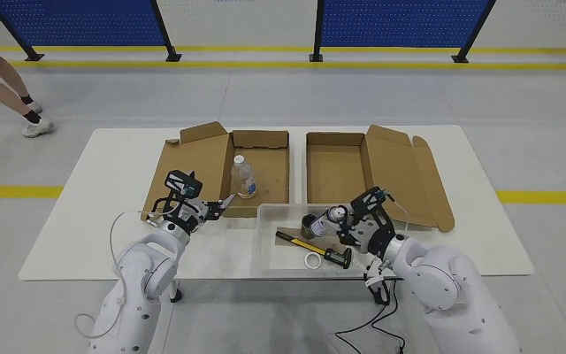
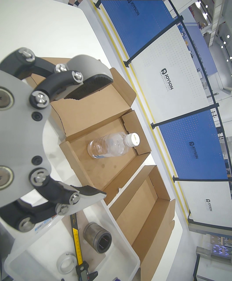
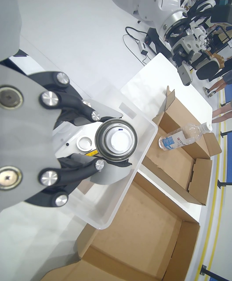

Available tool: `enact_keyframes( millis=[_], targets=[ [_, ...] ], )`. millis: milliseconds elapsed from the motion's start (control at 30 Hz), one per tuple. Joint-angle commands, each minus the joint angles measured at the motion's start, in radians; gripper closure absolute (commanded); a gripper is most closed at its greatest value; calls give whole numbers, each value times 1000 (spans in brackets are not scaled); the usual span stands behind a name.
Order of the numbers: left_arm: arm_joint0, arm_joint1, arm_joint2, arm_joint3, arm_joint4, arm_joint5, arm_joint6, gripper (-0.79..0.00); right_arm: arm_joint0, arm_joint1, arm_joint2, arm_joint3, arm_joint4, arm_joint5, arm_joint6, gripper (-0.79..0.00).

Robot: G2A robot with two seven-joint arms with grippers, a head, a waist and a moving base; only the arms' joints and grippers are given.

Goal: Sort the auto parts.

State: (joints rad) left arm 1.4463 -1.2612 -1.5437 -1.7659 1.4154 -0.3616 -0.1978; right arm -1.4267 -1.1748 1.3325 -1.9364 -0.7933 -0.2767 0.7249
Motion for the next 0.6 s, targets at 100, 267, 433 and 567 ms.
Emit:
enact_keyframes(
  millis=[100,267,433,567],
  targets=[
    [0,0,0,0,0,0,0,-785,47,0,-18,8,-53,5,-26,0],
    [0,0,0,0,0,0,0,-785,147,-12,-97,50,-146,42,-74,0],
    [0,0,0,0,0,0,0,-785,282,-38,-217,143,-208,122,-125,0],
    [0,0,0,0,0,0,0,-785,381,-66,-315,238,-238,183,-164,0]
  ],
)
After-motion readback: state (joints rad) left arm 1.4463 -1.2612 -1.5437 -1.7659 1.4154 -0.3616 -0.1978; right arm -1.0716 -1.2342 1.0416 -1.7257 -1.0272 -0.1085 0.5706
